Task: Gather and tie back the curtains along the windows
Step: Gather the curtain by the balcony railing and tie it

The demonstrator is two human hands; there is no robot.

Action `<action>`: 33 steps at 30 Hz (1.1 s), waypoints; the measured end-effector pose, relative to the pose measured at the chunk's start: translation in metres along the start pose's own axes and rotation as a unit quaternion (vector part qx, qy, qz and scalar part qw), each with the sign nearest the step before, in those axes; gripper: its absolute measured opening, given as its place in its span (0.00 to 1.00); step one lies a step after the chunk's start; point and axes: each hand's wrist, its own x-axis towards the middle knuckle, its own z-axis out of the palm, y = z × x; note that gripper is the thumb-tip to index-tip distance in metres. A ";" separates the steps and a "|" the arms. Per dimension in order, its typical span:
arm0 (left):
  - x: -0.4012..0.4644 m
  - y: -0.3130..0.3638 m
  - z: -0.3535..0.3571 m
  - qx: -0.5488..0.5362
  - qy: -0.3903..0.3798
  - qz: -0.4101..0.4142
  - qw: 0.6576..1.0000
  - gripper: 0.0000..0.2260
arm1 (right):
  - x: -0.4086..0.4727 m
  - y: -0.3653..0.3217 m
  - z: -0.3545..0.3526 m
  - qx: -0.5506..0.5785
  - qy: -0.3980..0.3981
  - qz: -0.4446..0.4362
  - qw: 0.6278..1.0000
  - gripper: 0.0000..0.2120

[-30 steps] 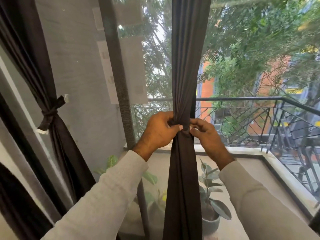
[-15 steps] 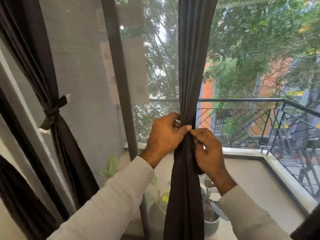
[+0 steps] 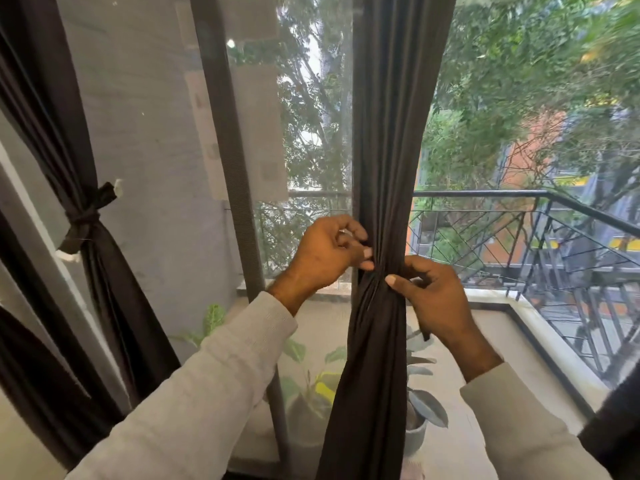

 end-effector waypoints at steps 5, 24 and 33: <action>0.009 -0.013 0.002 0.124 0.027 0.018 0.992 0.22 | 0.009 -0.009 -0.013 -0.028 -0.050 -0.003 0.998 0.20; 0.023 -0.030 0.002 0.176 -0.154 -0.121 0.965 0.39 | 0.008 -0.016 -0.004 -0.147 0.037 0.001 0.988 0.11; 0.016 -0.035 0.009 0.130 0.021 0.005 0.991 0.22 | 0.002 -0.013 -0.022 -0.014 -0.066 -0.002 0.998 0.12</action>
